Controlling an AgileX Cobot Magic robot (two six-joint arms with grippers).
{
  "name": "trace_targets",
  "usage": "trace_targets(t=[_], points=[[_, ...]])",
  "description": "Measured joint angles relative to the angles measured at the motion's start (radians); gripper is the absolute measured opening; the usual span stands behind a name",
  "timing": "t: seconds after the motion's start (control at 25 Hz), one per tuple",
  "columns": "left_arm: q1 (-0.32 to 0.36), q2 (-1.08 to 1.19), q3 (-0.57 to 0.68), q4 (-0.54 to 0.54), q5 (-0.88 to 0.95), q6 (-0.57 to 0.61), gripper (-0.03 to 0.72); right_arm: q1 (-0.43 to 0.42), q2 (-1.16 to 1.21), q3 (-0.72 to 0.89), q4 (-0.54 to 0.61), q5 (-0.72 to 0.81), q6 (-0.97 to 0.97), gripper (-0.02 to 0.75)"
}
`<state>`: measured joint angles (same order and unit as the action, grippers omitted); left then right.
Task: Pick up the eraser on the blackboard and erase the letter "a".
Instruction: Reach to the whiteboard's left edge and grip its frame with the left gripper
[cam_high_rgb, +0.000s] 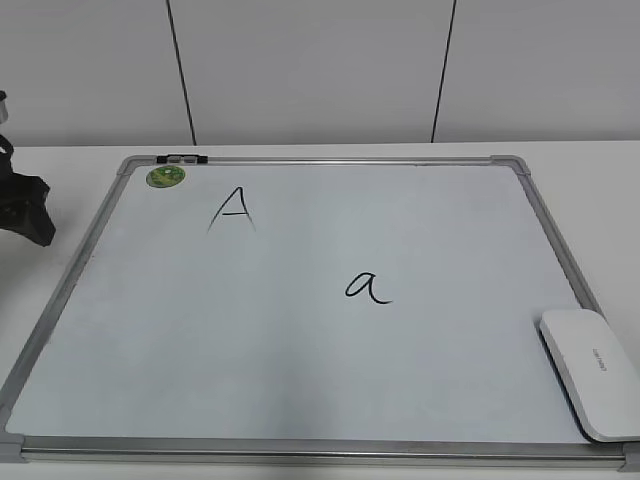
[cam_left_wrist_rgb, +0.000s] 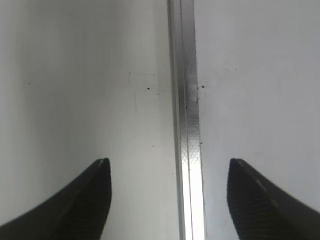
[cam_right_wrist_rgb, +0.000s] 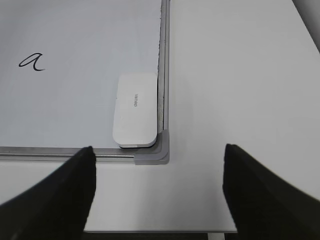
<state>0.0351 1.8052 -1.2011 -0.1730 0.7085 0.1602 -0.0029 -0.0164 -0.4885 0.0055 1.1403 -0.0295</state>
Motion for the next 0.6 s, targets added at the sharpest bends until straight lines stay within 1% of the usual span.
trace_targets(t=[0.44, 0.6], points=[[0.0, 0.1, -0.121, -0.046, 0.046, 0.002, 0.527, 0.0, 0.0, 0.0, 0.006, 0.0, 0.0, 0.587], [0.0, 0.127, -0.144, -0.069, 0.055, 0.033, 0.525, 0.0, 0.014, -0.004, 0.03, 0.0, 0.0, 0.587]])
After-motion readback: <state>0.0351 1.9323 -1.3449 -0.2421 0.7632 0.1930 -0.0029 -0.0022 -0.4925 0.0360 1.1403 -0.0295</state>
